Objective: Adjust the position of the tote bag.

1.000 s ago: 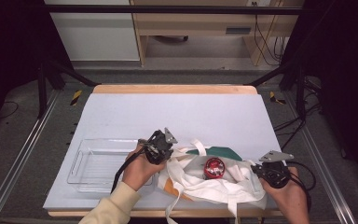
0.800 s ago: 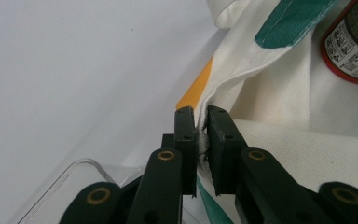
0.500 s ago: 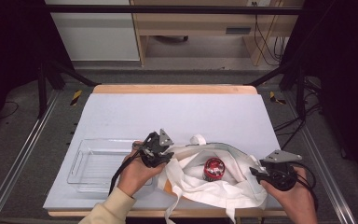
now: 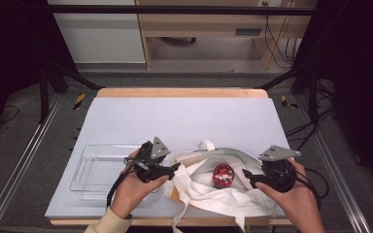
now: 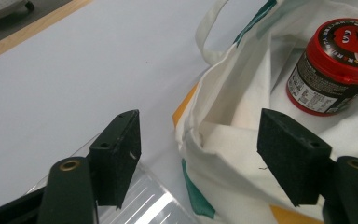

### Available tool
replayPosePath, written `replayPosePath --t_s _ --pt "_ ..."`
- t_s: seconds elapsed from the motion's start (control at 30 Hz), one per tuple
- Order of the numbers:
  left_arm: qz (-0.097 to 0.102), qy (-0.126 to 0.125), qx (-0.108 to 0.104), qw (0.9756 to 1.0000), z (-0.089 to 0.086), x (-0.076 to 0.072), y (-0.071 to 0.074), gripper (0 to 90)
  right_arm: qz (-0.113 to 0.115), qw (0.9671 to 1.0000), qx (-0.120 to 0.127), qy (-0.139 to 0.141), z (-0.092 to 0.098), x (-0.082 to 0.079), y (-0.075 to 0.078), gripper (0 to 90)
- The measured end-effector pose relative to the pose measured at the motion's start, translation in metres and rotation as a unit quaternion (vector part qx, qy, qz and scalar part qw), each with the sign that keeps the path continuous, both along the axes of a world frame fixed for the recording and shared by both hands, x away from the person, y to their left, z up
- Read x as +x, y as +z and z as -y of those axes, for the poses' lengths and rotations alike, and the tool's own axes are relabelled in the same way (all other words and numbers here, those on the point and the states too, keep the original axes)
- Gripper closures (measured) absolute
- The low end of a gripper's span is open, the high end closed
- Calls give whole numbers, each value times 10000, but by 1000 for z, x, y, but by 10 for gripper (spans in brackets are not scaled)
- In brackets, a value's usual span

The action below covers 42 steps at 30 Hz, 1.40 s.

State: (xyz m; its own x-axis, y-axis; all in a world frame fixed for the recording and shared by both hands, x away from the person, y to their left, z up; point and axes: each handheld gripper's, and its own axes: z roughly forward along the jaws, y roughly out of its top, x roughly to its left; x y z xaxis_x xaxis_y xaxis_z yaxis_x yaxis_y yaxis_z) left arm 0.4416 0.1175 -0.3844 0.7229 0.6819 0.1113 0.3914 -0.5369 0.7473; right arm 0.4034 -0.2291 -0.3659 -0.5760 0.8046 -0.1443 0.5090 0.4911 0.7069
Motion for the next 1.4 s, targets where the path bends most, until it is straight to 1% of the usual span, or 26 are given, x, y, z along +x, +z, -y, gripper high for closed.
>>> replayPosePath --t_s 0.03,0.13,0.2,0.23,0.3,0.37,0.43,0.5,0.6,0.7,0.73,0.8,0.87,0.93,1.0,1.07,1.13,1.27,1.4 --pt "-24 16 -4 10000 -3 -1 0 292 -16 10000 -16 65 -5 2 1 276" --pt "-49 57 -114 9999 -11 -6 -1 253 -145 9996 -26 241 -22 7 3 269" --pt "-101 56 -19 9999 -15 -7 -2 234 -204 9992 -29 330 -31 11 3 261" --pt "-95 74 18 9999 -18 -8 -2 225 -232 9990 -24 369 -36 14 2 257" --pt "-128 111 -27 9999 -24 -8 -1 203 -349 9983 -50 456 -45 19 1 232" --pt "-180 91 -13 9998 -30 -9 0 185 -429 9978 -29 505 -51 22 0 211" --pt "-168 211 -62 9996 -37 -9 1 175 -527 9969 -38 579 -59 26 -1 195" --pt "-186 236 -74 9995 -42 -11 1 160 -605 9960 -37 661 -66 30 -1 182" --pt "-166 250 -46 9995 -48 -14 3 147 -702 9947 -120 741 -73 34 -3 177" --pt "-125 310 -126 9994 -56 -12 7 136 -744 9940 -109 790 -74 33 -7 171" --pt "-118 336 -124 9993 -57 -12 8 133 -780 9938 -66 791 -74 34 -10 169" --pt "-90 373 -156 9991 -61 -11 10 129 -792 9936 -71 800 -73 34 -13 173" --pt "-96 388 -166 9991 -63 -11 10 128 -822 9935 -30 789 -73 34 -15 174" --pt "-119 391 -144 9991 -65 -10 9 128 -860 9933 -48 776 -72 35 -18 173" --pt "-127 391 -173 9990 -67 -9 9 127 -894 9930 -3 773 -72 35 -20 176" --pt "-130 411 -192 9989 -68 -9 9 126 -918 9926 -48 789 -71 35 -22 176" --pt "-154 400 -160 9990 -70 -8 9 124 -968 9921 -51 793 -70 36 -25 171" --pt "-151 412 -186 9989 -72 -8 9 124 -1045 9915 -68 768 -68 37 -29 163" --pt "-154 425 -159 9989 -73 -8 9 123 -1078 9911 -59 782 -67 38 -32 161"
